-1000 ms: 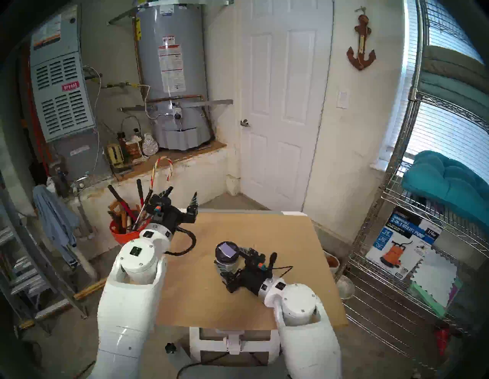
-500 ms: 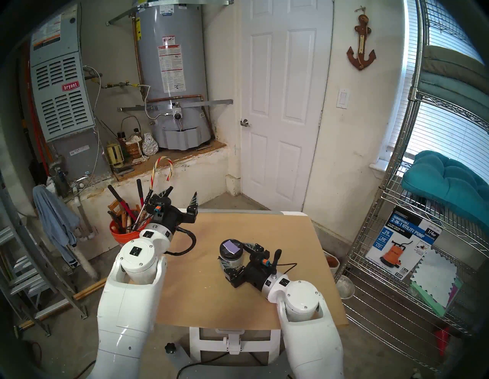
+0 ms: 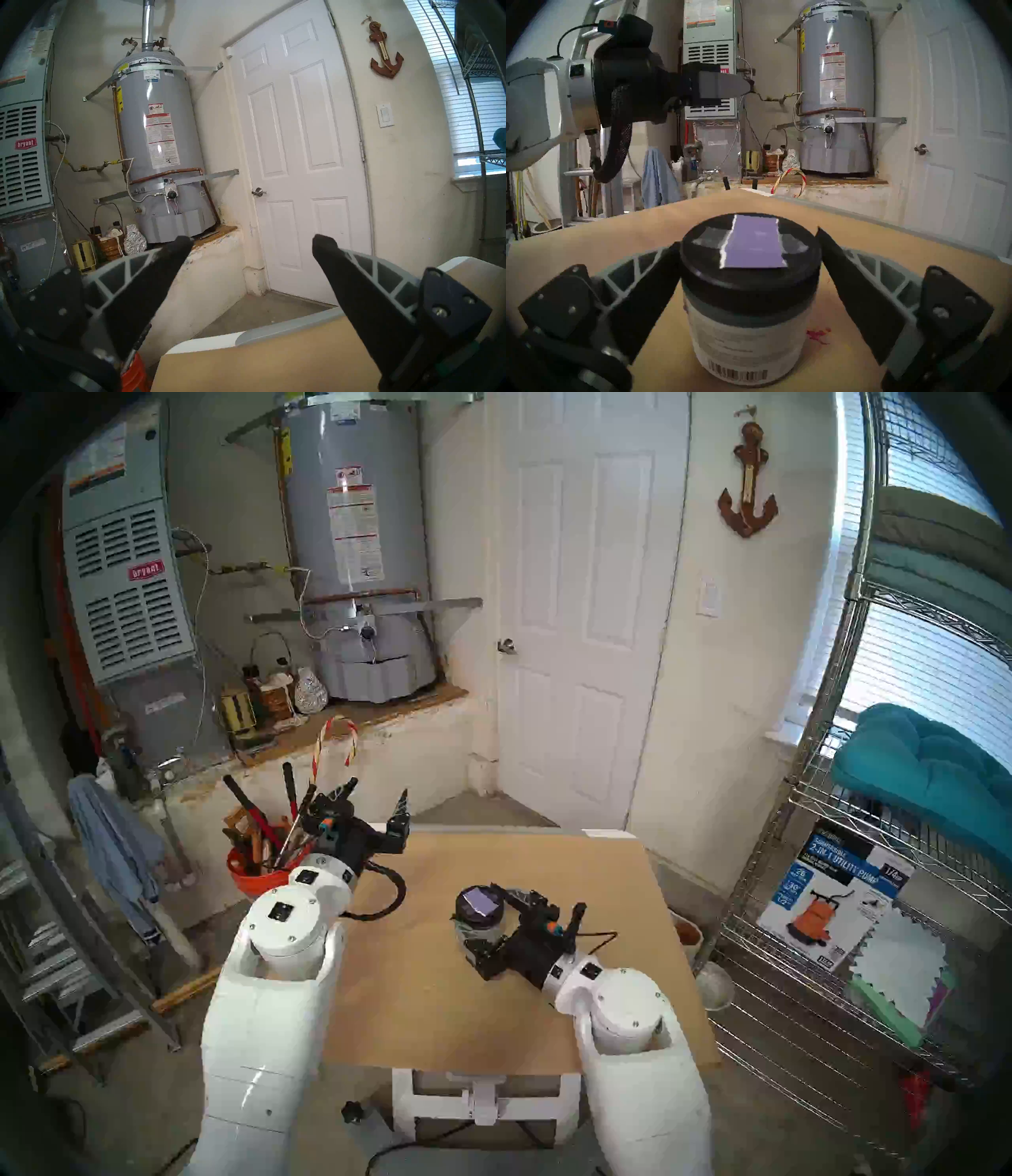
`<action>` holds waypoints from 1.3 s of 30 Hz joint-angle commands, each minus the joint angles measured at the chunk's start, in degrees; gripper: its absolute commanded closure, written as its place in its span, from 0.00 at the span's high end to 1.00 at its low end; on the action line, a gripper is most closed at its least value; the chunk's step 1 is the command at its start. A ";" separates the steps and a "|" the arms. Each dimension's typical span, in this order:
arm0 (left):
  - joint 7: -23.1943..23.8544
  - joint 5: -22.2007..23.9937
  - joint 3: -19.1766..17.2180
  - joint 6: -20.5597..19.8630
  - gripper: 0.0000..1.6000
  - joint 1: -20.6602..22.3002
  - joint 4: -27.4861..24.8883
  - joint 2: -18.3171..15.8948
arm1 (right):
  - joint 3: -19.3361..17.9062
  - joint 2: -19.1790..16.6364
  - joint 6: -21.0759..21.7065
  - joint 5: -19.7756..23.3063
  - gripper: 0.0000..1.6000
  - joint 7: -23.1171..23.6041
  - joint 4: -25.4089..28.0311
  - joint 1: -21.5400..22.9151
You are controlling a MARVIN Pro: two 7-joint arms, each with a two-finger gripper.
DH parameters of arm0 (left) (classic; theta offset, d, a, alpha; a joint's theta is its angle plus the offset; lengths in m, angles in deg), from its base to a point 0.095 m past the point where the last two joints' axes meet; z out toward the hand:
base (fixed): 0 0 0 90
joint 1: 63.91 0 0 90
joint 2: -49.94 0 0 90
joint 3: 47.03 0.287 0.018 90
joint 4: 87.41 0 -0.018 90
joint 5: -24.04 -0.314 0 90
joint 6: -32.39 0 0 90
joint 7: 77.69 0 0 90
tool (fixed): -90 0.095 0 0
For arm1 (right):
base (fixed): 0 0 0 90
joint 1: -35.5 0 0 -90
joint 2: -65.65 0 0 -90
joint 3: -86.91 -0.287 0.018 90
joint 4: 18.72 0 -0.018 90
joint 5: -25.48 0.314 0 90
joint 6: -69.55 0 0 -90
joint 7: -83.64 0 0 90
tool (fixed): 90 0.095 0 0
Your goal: Open paint jar
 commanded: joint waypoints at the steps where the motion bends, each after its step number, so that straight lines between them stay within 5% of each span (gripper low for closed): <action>1: -0.04 -0.09 0.01 0.13 1.00 0.53 -1.27 -0.07 | 0.51 0.66 0.57 0.64 1.00 0.13 1.81 1.49; 24: -0.04 -0.07 0.00 0.19 1.00 0.56 -1.18 -0.06 | -4.78 1.06 4.25 5.57 1.00 0.50 5.27 4.64; 33: -0.05 -0.10 0.01 0.11 1.00 0.52 -1.29 -0.07 | -4.21 0.71 3.97 5.33 1.00 2.42 6.37 1.38; 39: -0.04 -0.06 0.00 0.20 1.00 0.57 -1.16 -0.06 | -8.40 1.35 6.24 10.78 1.00 0.71 9.34 2.99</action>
